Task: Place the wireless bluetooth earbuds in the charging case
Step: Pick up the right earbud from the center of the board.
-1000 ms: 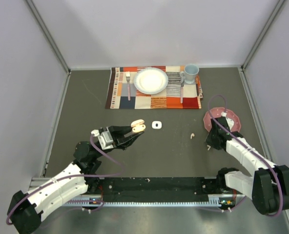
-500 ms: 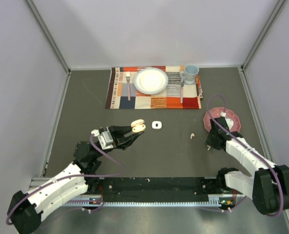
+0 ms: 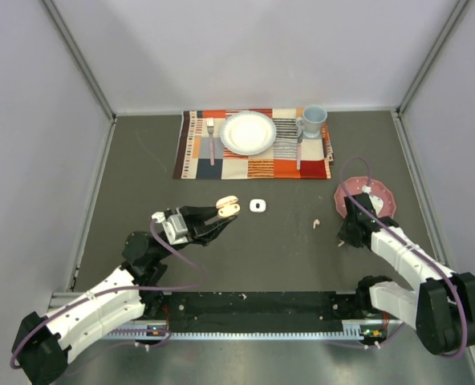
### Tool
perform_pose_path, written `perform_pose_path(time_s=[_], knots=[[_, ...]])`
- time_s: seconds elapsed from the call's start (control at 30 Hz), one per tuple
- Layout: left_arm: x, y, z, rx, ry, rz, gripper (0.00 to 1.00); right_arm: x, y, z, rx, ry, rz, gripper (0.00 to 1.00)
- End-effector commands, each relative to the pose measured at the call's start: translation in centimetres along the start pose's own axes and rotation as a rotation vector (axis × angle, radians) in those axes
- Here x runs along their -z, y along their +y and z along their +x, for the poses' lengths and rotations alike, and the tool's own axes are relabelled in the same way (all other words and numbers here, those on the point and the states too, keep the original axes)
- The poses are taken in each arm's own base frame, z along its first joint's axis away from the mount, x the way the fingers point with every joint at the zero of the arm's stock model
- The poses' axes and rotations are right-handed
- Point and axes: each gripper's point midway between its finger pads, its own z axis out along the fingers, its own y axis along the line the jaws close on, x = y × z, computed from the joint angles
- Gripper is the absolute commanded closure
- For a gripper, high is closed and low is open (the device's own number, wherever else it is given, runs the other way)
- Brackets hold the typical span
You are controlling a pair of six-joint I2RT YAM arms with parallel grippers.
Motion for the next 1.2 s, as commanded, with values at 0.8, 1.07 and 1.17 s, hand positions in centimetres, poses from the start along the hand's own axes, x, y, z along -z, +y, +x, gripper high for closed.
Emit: perform_pose_path(time_s=[0.8, 1.07, 1.17], knots=[[-0.3, 0.4, -0.7, -0.015, -0.023, -0.015, 1.0, 0.4, 0.4, -0.3, -0.03, -0.027, -0.014, 0.86], [-0.3, 0.5, -0.8, -0.015, -0.025, -0.023, 1.0, 1.7, 2.3, -1.4, -0.013, -0.065, -0.124, 0.92], [-0.3, 0.5, -0.9, -0.014, -0.025, -0.02, 1.0, 2.6, 3.3, -2.1, 0.012, -0.09, -0.192, 0.96]])
